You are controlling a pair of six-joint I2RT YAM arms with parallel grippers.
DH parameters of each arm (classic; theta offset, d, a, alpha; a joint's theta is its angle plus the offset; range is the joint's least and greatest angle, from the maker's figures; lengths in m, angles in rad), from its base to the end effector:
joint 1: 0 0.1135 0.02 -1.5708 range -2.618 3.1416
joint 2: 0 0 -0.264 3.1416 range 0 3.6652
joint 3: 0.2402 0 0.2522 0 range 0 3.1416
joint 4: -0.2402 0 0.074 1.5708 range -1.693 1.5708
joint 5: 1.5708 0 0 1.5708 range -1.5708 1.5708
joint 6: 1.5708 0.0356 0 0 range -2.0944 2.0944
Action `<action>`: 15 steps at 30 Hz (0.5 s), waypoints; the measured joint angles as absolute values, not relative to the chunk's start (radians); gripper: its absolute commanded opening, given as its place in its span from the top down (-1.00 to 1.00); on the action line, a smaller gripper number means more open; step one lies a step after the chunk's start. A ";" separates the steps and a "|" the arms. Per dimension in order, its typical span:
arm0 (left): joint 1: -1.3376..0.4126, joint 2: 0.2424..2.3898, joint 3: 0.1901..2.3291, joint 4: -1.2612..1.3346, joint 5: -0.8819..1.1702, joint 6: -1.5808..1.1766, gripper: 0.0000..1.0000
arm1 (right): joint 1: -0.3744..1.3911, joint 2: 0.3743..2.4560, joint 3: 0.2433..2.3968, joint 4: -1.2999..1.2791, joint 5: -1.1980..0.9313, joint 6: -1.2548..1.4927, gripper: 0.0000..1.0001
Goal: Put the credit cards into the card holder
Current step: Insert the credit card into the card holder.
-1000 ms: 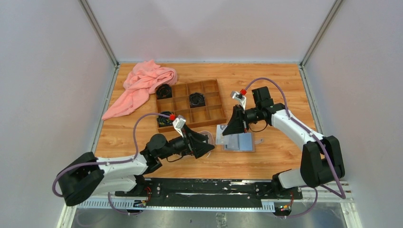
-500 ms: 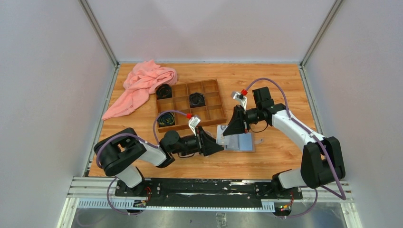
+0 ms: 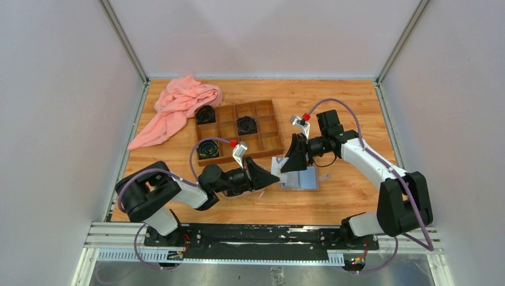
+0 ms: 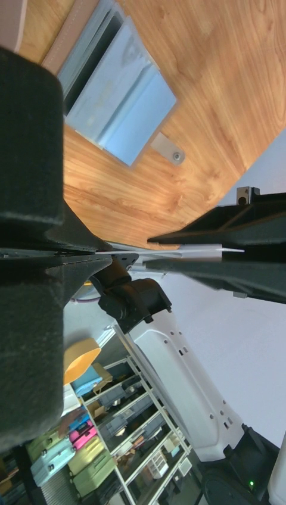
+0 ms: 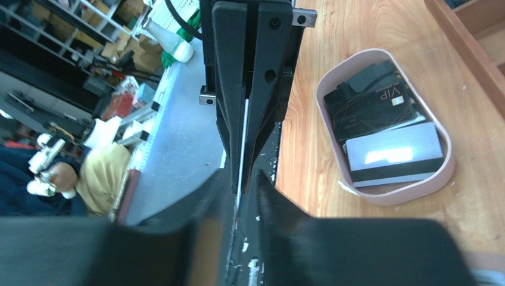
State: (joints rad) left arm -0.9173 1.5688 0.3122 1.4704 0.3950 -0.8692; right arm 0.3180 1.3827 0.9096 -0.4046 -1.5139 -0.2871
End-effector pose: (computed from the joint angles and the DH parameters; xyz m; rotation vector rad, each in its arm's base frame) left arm 0.1452 -0.2121 0.1857 0.4272 1.5598 -1.7138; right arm 0.2402 0.1165 0.2562 -1.1688 1.5986 1.7808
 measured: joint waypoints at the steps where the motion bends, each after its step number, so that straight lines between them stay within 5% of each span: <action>1: -0.915 1.563 0.311 1.464 0.396 -0.869 1.00 | 0.316 1.381 0.910 -0.414 -1.510 -0.294 0.08; 7: -0.912 1.512 0.301 1.388 0.425 -0.855 1.00 | 0.299 1.374 0.962 -0.583 -1.457 -0.440 0.06; 15: -0.912 1.490 0.346 1.182 0.496 -0.803 1.00 | 0.299 1.400 1.041 -0.775 -1.413 -0.601 0.31</action>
